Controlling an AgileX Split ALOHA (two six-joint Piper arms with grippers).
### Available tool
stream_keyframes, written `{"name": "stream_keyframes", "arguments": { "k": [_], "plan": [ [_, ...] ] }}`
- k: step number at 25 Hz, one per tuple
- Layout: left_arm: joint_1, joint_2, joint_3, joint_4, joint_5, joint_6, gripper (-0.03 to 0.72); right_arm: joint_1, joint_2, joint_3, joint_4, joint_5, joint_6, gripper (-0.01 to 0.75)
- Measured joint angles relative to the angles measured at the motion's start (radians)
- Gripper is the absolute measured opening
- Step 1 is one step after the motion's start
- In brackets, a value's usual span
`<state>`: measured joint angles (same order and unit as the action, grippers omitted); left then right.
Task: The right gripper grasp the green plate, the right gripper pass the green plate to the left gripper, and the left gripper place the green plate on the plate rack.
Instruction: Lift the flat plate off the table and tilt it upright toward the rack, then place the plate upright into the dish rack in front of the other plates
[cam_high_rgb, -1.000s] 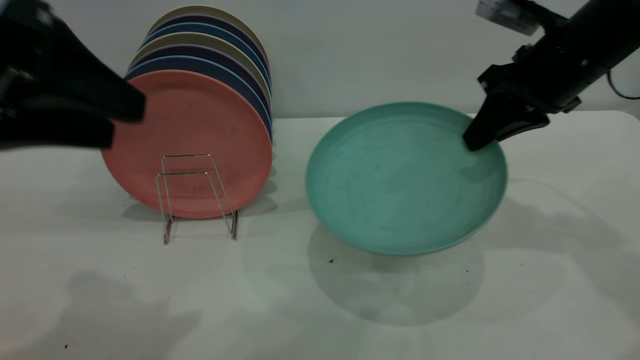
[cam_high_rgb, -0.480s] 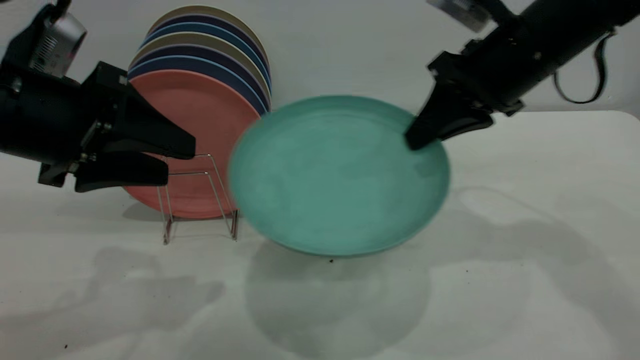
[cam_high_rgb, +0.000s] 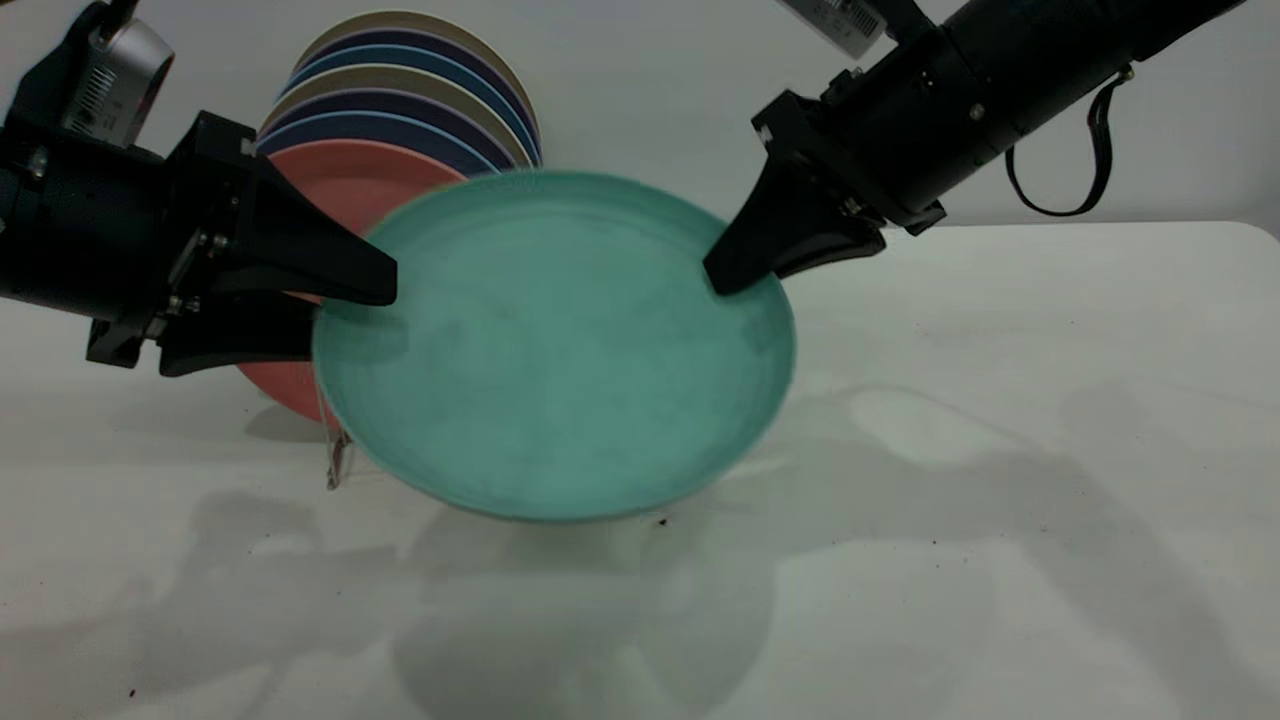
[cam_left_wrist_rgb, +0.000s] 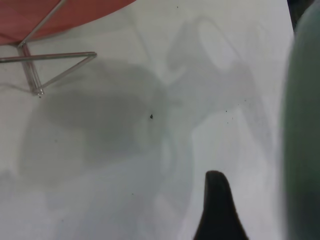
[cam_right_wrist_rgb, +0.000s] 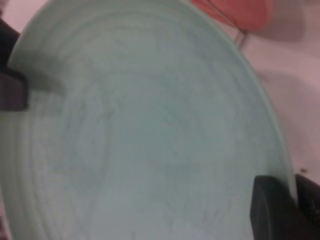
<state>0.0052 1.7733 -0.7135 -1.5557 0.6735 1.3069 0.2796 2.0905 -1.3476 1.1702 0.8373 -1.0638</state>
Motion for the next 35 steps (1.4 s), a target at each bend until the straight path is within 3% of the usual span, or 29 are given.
{"name": "stream_keyframes", "arguments": {
  "k": [5,8,10,11,15,21,24,29,35],
  "plan": [
    [0.0,0.0,0.0,-0.014,0.02,0.0,0.468,0.0,0.0,0.0,0.131,0.085,-0.068,0.034],
    [0.0,0.0,-0.001,-0.041,0.054,0.0,0.314,0.0,0.0,0.002,0.185,0.106,-0.081,0.057],
    [0.0,0.0,-0.001,-0.065,0.081,0.012,0.157,0.0,0.0,0.002,0.2,0.11,-0.083,0.08],
    [0.0,0.0,-0.001,-0.074,0.093,0.028,0.129,-0.001,0.0,0.004,0.201,0.108,-0.084,0.09],
    [0.0,0.0,-0.001,-0.075,0.087,0.089,0.132,-0.002,0.0,0.004,0.188,0.105,-0.079,0.187],
    [0.0,-0.002,-0.026,0.091,-0.013,0.115,0.132,-0.039,-0.002,0.004,0.022,0.027,-0.03,0.519],
    [0.0,-0.032,-0.044,0.178,-0.089,0.113,0.132,-0.079,-0.002,0.004,-0.09,0.016,0.017,0.648],
    [0.0,-0.134,-0.127,0.403,-0.12,0.174,0.132,-0.15,-0.002,0.004,-0.283,0.016,0.11,0.686],
    [0.0,-0.172,-0.277,0.705,-0.021,0.351,0.132,-0.207,-0.002,0.004,-0.437,0.015,0.173,0.595]
  ]
}}
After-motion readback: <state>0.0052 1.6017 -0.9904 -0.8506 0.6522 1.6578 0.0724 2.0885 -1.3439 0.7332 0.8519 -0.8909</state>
